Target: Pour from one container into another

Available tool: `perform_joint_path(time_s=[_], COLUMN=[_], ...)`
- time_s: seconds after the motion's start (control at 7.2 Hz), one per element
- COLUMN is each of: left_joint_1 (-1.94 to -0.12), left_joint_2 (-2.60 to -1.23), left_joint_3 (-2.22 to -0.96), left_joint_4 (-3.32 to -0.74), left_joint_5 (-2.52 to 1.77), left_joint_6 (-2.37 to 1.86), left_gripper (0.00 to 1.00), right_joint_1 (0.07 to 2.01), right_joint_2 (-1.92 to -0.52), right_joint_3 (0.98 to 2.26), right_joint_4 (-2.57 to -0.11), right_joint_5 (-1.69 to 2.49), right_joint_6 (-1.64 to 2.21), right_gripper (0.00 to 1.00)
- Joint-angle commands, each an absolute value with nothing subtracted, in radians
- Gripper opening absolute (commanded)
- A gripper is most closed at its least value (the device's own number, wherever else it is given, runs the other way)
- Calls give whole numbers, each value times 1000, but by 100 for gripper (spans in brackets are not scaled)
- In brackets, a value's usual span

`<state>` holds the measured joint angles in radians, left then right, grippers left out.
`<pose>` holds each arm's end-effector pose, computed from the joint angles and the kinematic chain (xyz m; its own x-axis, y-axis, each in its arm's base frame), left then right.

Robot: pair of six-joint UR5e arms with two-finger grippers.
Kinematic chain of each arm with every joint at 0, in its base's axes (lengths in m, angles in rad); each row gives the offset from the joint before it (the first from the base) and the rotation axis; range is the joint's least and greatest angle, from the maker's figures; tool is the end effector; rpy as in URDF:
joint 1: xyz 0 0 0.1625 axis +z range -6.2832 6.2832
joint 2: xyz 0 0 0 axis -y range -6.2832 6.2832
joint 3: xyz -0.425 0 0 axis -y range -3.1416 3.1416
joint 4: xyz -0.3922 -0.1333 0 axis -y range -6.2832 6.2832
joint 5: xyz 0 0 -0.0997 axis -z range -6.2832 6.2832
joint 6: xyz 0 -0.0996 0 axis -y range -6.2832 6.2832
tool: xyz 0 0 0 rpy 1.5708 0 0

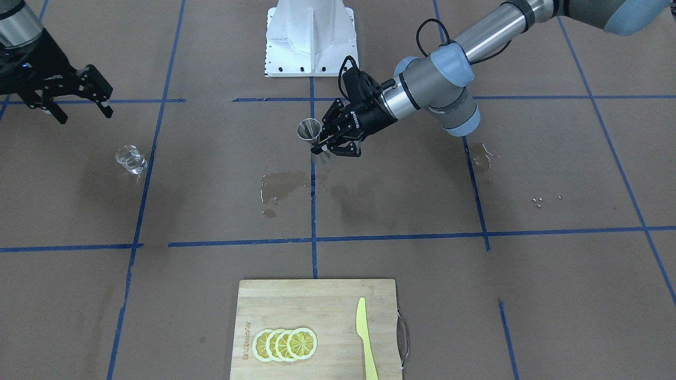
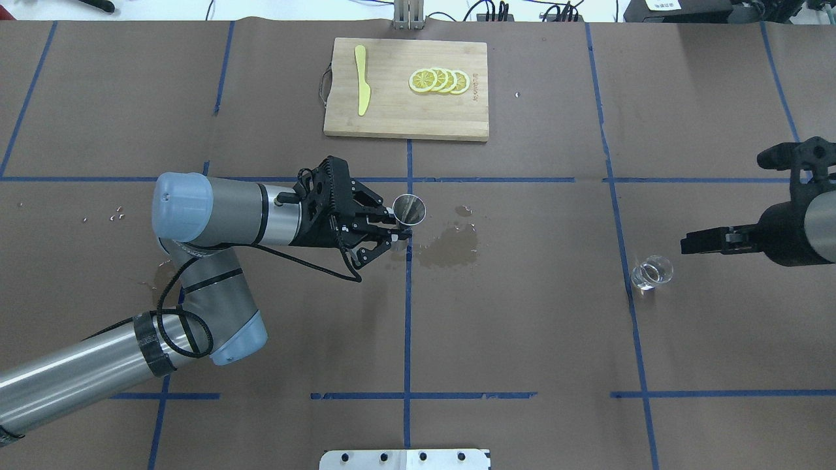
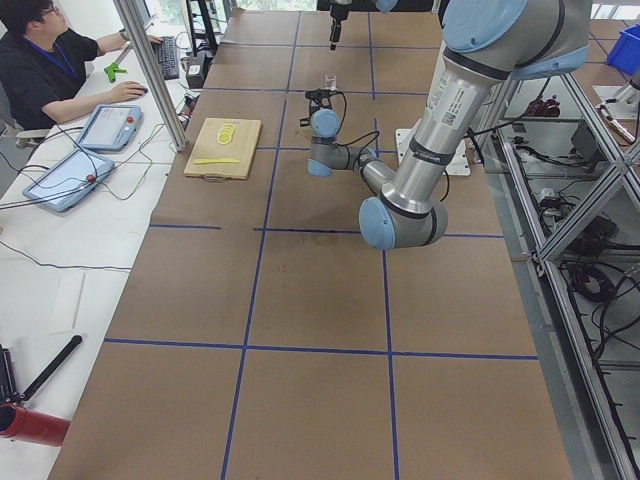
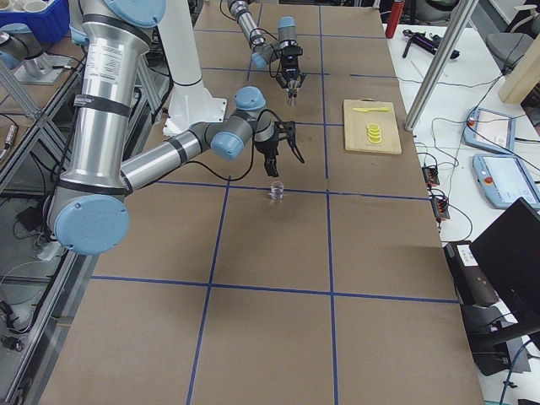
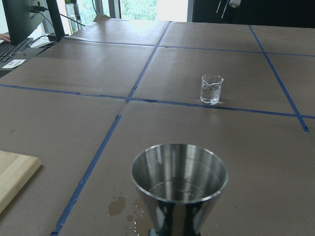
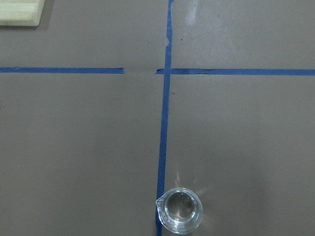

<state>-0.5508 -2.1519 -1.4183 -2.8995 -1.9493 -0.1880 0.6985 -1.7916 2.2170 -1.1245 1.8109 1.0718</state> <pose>0.5140 -0.4289 0.2396 0.1443 0.9827 -0.1163 0.1883 0.0882 0.9781 -0.2377 -0.3427 0.4013 0.6649 -0.0486 0.7453 -0.1902 0.9540 0.2319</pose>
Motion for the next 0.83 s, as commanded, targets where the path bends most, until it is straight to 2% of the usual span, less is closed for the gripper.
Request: perform_joint_path(time_s=[0.0,0.42,0.69], left_joint_1=[-551,-549,-551], left_joint_2=[-2151,-2146,-2143], left_joint_3=[-1419,-1420,-1420], left_joint_4=[-2899,-2899,-2901], left_joint_5=[-1950,-1950,-1950], left_joint_6=[-189,-189,-187], left_gripper=[0,0,0], right_joint_1=[543,337,160], right_joint_2=[-1895,-1934,-1921], right_joint_3=[2214,2200,2125], right_joint_4=[-961,-911,-875], right_joint_5=[1564,1251,934], right_joint_6=[1123,1241,1320], right_gripper=[100,100,100])
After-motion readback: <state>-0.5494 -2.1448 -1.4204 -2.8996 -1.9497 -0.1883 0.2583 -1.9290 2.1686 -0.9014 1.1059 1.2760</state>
